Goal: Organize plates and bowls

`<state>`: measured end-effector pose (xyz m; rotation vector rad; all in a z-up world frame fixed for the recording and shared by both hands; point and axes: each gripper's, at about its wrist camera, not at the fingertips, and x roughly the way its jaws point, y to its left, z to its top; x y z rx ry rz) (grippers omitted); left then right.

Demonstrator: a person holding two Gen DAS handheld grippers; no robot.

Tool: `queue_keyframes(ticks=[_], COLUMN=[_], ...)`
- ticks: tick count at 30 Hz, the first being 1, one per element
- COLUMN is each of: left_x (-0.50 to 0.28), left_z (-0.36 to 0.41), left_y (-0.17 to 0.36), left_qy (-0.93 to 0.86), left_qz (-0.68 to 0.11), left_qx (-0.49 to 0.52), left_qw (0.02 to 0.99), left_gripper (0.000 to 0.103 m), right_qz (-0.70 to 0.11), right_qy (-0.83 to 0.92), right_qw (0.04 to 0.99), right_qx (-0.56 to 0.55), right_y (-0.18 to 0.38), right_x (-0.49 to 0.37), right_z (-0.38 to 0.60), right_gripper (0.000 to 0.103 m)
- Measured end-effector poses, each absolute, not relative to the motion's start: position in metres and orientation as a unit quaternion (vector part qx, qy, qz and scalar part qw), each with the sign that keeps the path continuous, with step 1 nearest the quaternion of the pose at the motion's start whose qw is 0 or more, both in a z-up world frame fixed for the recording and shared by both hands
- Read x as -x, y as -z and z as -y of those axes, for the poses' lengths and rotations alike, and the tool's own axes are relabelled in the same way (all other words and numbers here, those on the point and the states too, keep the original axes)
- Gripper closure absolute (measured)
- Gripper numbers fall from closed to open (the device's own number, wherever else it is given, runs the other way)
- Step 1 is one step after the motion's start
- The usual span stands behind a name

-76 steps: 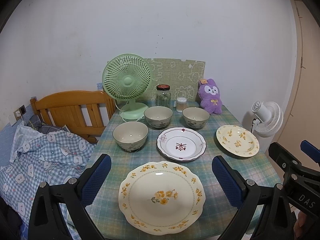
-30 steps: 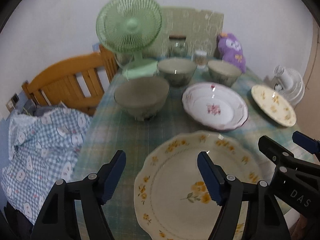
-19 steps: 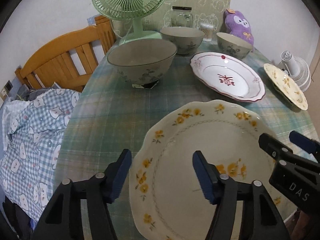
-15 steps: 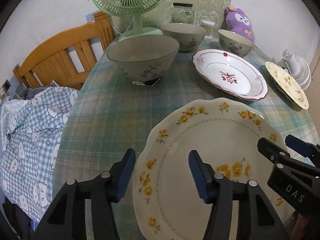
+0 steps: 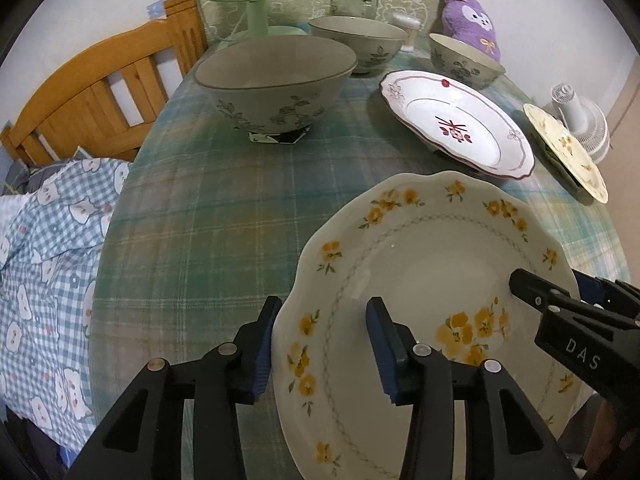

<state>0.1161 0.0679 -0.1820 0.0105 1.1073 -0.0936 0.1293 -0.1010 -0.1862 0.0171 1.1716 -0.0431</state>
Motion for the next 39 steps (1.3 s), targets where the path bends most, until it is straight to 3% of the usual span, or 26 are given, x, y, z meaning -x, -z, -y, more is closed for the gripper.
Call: queue_keyframes(ticks=[14, 39], left_x=[-0.118, -0.129], left_z=[-0.044, 0.117], left_y=[0.176, 0.17], left_qy=[0.022, -0.005], left_qz=[-0.543, -0.537], left_qx=[-0.002, 0.009], left_qw=[0.839, 0.844], left_gripper=[0.058, 0.057], right_qz=[-0.57, -0.559], right_qy=[0.016, -0.001], right_qw=[0.821, 0.829], right_qx=[-0.004, 0.009], right_y=[0.179, 0.17], right_x=[-0.135, -0.155], right_z=[0.121, 0.285], right_gripper=[0.049, 0.049])
